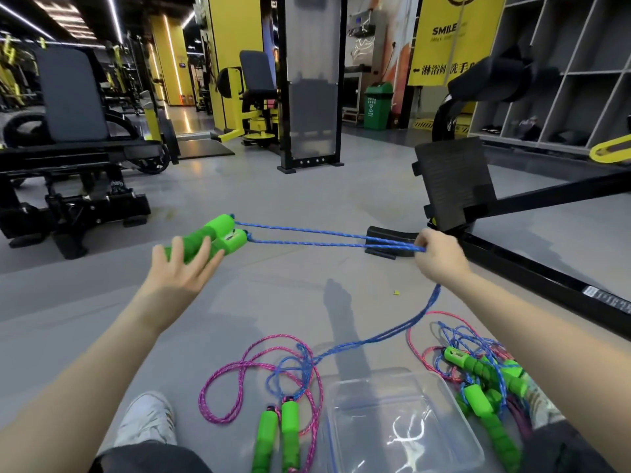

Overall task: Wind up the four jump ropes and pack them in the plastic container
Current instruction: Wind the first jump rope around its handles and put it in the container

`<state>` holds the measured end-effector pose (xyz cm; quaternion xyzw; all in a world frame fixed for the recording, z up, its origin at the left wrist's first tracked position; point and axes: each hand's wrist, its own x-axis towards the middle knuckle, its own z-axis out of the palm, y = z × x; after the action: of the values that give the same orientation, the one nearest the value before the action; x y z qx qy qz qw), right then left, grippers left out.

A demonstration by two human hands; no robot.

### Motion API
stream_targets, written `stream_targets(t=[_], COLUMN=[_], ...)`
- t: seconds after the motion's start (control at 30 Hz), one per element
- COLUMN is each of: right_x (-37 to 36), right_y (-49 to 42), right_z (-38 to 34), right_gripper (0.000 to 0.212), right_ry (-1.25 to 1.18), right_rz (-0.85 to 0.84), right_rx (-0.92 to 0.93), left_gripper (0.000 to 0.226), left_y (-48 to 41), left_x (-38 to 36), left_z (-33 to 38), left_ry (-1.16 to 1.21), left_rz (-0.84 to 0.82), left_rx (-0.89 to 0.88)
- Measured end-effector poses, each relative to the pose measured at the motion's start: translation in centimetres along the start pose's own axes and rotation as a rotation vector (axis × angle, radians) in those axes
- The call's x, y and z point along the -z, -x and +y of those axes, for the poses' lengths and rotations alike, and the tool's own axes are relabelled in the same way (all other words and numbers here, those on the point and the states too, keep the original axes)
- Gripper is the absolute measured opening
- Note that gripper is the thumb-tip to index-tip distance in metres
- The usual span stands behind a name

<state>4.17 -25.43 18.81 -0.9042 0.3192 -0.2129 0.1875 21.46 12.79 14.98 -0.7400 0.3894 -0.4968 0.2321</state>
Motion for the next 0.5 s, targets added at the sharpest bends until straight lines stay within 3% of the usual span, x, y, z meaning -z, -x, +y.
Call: stream_targets(t=[0.1,0.2,0.33,0.4,0.5], right_x=[0.5,0.7,0.6,1.1,3.5], right_y=[-0.3,0.4,1.1,0.6,-0.4], right_z=[1.4,3.1,1.1,-0.9,-3.4], right_gripper=[0.024,0.032,0.053,0.049,0.025], right_ry=[-0.099,-0.113,-0.523,-0.507,-0.43], right_rz=[0.057,-0.055,-0.194,-0.028,0.322], right_rx=[-0.195,-0.41,-0.463,-0.332,-0.116], left_gripper=[0.051,0.053,0.052,0.051,0.052], left_y=[1.0,1.7,1.0,-0.6,-3.3], left_x=[-0.4,-0.2,0.2,0.4,1.3], left_z=[-0.7,-2.1,-1.5,-0.3,1.7], left_ry=[0.031,0.067,0.076,0.088,0.123], left_rz=[-0.083,-0.111,-0.026,0.021,0.117], left_rx=[0.119,0.241,0.263,0.241,0.195])
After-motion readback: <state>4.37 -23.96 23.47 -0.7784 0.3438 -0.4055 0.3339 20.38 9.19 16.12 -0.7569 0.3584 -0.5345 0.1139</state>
